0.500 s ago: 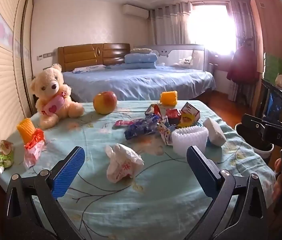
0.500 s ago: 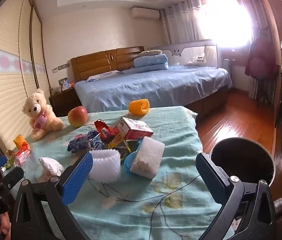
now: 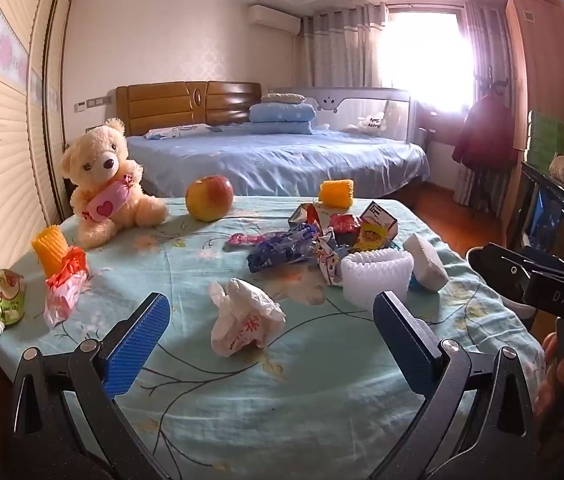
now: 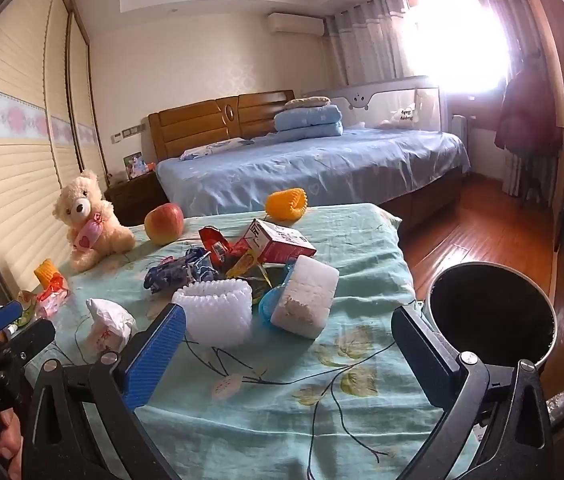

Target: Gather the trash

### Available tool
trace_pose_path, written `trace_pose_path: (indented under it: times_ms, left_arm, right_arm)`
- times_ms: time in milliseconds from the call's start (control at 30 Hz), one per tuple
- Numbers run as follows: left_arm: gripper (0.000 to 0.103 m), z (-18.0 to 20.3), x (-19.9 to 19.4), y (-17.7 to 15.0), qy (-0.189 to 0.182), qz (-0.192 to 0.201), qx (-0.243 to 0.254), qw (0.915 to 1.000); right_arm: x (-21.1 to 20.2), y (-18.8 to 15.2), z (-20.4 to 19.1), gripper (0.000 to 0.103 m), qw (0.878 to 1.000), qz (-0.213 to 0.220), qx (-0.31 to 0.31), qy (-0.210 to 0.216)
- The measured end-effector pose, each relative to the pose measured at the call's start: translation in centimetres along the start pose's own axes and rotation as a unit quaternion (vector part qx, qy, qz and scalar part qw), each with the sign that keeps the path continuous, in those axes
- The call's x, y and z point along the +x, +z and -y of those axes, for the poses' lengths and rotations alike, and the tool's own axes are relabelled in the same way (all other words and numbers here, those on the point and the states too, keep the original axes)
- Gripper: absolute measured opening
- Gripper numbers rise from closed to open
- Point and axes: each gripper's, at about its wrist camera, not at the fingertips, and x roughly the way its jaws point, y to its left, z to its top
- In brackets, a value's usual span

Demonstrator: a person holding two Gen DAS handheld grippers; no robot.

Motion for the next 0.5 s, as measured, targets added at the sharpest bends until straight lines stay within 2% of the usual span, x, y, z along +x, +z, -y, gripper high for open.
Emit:
trace_pose_path:
  times_ms: [500]
  left_arm:
    - [0.103, 0.36, -0.62, 0.07, -0.001, 0.003, -0.002, 1.0000]
  right_arm:
    - [-0.97, 0.03, -0.54, 0.103, 1.000, 0.002, -0.008, 0.007]
